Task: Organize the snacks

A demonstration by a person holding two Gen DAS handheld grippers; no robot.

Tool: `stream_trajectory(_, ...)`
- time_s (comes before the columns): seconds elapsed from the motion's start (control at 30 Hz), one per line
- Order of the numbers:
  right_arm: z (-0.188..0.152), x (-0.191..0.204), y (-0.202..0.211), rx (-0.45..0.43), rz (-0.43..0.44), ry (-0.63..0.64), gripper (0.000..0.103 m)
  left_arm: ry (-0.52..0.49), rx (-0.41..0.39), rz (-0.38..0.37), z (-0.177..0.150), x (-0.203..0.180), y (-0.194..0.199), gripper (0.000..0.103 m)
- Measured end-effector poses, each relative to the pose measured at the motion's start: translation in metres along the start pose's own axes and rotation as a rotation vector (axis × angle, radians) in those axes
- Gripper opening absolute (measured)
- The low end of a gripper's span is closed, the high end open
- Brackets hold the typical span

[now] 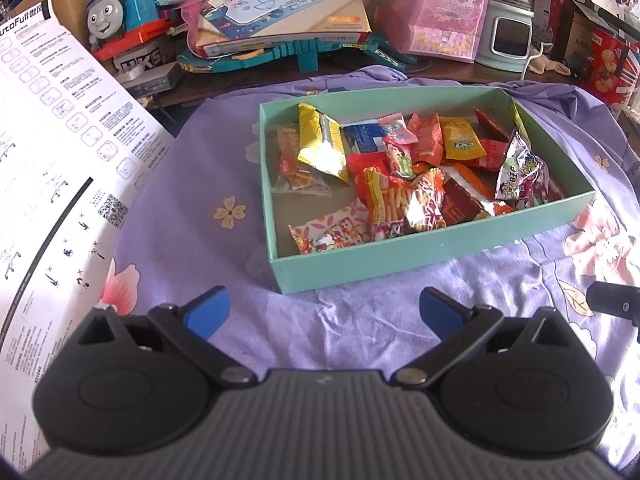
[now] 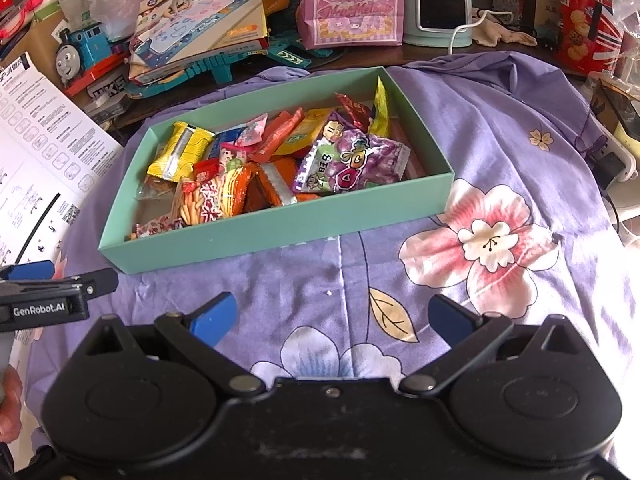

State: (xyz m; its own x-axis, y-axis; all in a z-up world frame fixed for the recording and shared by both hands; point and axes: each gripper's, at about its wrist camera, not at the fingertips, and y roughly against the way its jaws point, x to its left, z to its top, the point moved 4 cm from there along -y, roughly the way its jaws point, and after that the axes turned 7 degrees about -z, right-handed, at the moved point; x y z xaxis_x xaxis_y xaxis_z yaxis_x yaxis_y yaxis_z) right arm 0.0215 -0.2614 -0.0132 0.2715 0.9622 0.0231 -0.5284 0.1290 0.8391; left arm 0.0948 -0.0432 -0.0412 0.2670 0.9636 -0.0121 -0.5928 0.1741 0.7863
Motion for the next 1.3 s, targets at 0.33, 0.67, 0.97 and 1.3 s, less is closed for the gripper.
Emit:
stream_trajectory(0.33,0.0006,0.0003,-0.0016,0.004,0.0,0.0,0.103,-0.008,0.008,0.003,-0.0003,0.0002,-0.0011,0.103)
stream_trajectory(0.67,0.0001,0.0011,-0.0023,0.004,-0.001,0.0,0.103,-0.014,0.009,0.006,-0.0009,-0.0002,-0.0017,0.103)
stream_trajectory(0.97,-0.0007,0.0028,-0.0013,0.004,-0.003,-0.002,0.103,-0.022,0.009,0.005,-0.001,-0.0007,-0.0017,0.103)
stream_trajectory(1.3,-0.0009,0.0025,-0.0019,0.006,-0.006,0.0,0.103,-0.02,0.021,0.02,-0.0021,0.0014,-0.0025,0.103)
